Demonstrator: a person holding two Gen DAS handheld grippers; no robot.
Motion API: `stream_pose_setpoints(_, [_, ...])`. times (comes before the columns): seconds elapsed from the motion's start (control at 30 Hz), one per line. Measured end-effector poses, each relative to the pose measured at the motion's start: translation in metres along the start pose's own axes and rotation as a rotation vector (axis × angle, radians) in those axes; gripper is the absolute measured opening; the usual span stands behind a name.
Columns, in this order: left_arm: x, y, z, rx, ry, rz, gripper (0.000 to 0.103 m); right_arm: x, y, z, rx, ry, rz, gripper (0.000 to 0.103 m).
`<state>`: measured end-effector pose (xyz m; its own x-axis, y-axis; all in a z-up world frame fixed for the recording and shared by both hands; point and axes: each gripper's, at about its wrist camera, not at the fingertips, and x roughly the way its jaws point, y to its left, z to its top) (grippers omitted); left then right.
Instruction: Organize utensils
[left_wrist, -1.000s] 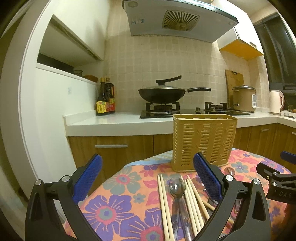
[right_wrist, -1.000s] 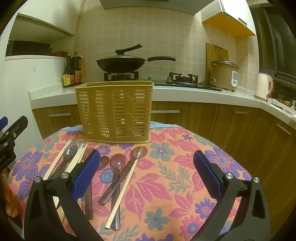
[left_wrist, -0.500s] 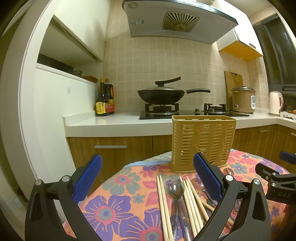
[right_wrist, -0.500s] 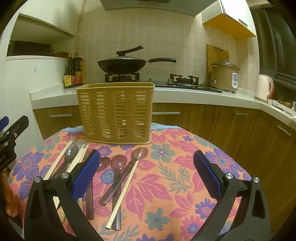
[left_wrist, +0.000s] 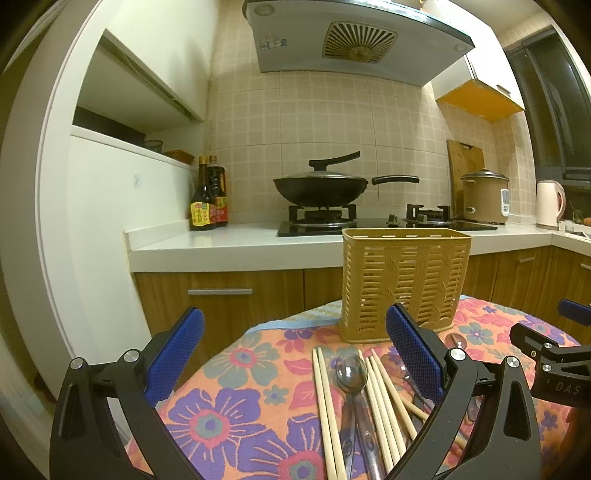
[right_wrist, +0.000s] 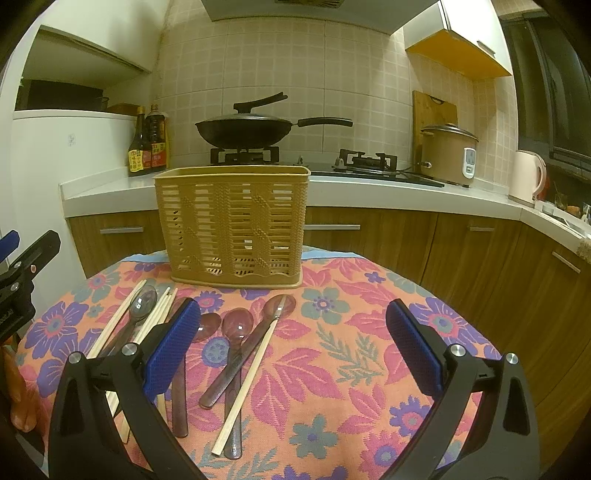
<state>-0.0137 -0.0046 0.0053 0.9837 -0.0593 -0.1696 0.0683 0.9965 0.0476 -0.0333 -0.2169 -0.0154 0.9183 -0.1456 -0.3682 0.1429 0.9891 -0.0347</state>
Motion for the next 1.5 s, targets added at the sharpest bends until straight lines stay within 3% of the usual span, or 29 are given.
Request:
stream_pose_setpoints(0.3, [0.000,0.000,0.000,-0.001,0.001,0.000,0.096,-0.009,-0.002,0.004,0.014,-0.040,0.004,0.096])
stream_pose_setpoints(1.07, [0.003,0.001,-0.001,-0.016,0.020,-0.004,0.096,-0.006,-0.003,0.002,0.016,-0.028,-0.002,0.096])
stream_pose_setpoints(1.2, [0.013,0.024,-0.001,-0.091,0.105,-0.022,0.095,-0.003,-0.008,0.003,0.030,-0.018,-0.068,0.096])
stream_pose_setpoints(1.3, [0.031,0.045,0.000,-0.129,0.239,-0.125,0.095,0.009,-0.012,0.004,0.049,0.060,-0.072,0.096])
stream_pose_setpoints(1.43, [0.058,0.051,-0.002,-0.048,0.445,-0.247,0.080,0.025,-0.010,0.008,0.043,0.193,-0.030,0.090])
stream_pose_setpoints(1.5, [0.069,0.048,-0.007,-0.014,0.515,-0.306,0.077,0.030,-0.006,0.010,0.017,0.249,-0.010,0.081])
